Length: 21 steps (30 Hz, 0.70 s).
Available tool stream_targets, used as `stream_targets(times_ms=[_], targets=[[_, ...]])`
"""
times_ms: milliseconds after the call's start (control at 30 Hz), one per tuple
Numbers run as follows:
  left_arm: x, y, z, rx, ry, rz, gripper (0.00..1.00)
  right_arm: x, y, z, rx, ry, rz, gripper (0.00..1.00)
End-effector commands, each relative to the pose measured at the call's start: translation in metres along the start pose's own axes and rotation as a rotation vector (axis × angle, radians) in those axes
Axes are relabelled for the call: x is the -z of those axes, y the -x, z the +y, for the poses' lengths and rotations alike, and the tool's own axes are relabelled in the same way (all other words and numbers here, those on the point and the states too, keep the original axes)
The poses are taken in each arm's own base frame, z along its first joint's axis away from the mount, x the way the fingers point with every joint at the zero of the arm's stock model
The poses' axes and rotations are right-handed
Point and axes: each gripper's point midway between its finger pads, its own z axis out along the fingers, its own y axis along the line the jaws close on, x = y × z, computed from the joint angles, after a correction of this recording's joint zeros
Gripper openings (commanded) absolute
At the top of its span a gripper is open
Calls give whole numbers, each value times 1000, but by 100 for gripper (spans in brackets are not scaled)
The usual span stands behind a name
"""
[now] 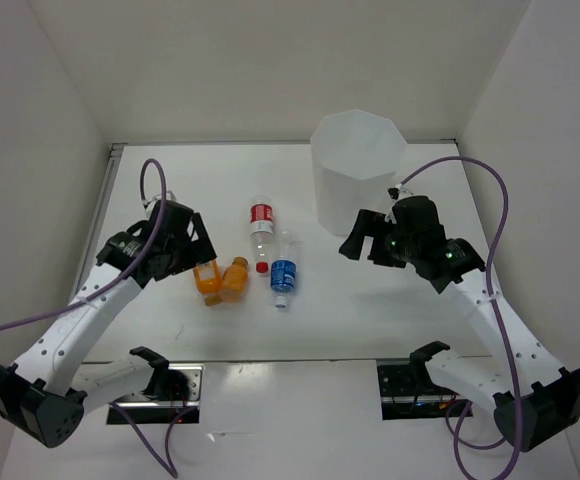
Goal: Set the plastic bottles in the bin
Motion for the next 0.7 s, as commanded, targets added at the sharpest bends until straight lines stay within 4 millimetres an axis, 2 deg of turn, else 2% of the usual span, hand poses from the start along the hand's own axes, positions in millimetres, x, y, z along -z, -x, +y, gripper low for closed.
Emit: stream_targets(times_ms=[0, 133, 167, 233, 267, 300, 333, 400, 433, 467, 500, 533, 567, 600, 633, 667], targets=[[14, 10, 1, -6, -58, -66, 100, 1, 12, 28, 56, 144, -46, 100], [32, 26, 2, -44, -96, -145, 100, 19, 26, 58, 123, 299, -134, 100], [35, 34, 1, -46, -104, -166, 100, 19, 22, 63, 119, 336, -116, 100], [38, 35, -1, -85, -118, -168, 100, 11, 15, 72, 125, 356, -78, 100], [35, 36, -2, -97, -116, -167, 100, 4, 7, 75, 119, 358, -41, 100], [35, 35, -4, -98, -123, -161, 100, -13, 4, 72, 98, 301, -17, 100], [33, 36, -5, -107, -122, -162, 100, -16, -8, 86, 121, 313, 16, 100], [27, 35, -5, -119, -115, -154, 100, -30, -13, 92, 131, 240, -6, 100], [25, 32, -4, -122, -110, -147, 100, -38, -14, 102, 111, 222, -8, 100], [25, 34, -6, -119, -116, -155, 100, -40, -25, 116, 131, 224, 5, 100], [25, 33, -7, -129, -124, -150, 100, -49, -22, 112, 124, 152, -21, 100], [25, 34, -5, -123, -118, -152, 100, -61, -29, 121, 108, 125, -6, 100], [25, 34, -5, -123, -118, -152, 100, -68, -32, 119, 102, 83, -4, 100], [25, 34, -5, -120, -124, -160, 100, -74, -26, 120, 89, 44, -42, 100], [25, 34, -5, -120, -124, -160, 100, -87, -38, 124, 75, 12, -22, 100], [22, 33, -4, -121, -123, -158, 100, -92, -33, 128, 68, -12, -54, 100]])
